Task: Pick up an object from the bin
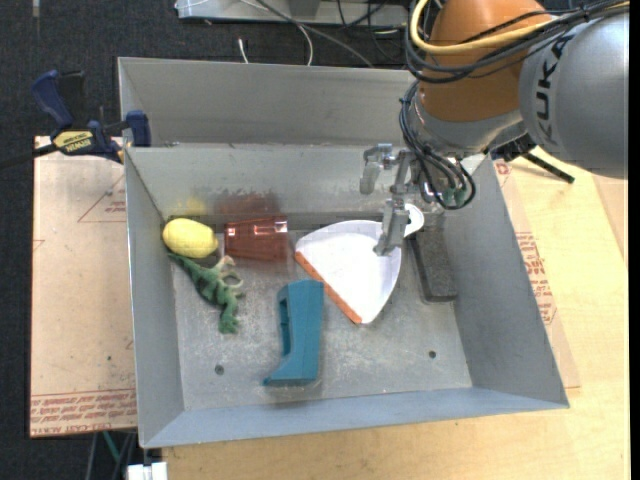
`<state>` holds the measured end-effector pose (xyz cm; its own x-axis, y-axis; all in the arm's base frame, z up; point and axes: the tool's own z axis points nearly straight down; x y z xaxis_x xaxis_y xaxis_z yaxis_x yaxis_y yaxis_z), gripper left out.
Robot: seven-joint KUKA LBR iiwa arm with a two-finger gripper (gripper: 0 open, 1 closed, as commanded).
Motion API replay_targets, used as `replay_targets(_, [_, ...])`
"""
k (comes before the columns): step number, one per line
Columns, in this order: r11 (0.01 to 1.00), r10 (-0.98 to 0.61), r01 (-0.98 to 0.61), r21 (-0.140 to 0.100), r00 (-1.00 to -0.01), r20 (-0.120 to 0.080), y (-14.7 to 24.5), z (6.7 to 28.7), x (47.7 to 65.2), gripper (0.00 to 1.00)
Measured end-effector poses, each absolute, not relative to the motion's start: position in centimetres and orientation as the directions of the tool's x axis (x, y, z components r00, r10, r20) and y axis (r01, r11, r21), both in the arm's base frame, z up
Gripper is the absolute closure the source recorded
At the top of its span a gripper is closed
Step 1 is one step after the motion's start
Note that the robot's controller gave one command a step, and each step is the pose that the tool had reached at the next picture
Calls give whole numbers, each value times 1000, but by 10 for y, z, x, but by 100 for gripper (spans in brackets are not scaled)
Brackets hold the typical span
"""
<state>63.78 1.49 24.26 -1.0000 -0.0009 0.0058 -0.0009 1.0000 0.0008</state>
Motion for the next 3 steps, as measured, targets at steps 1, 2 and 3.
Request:
replay_targets(1, [1000, 0, 0, 1, -1000, -3, 15, 248, 639, 0])
replay_targets(2, [975, -221, -221, 1, -975, -3, -6, 148, 600, 0])
replay_targets(3, [939, -345, -345, -2, -939, -9, -14, 148, 589, 0])
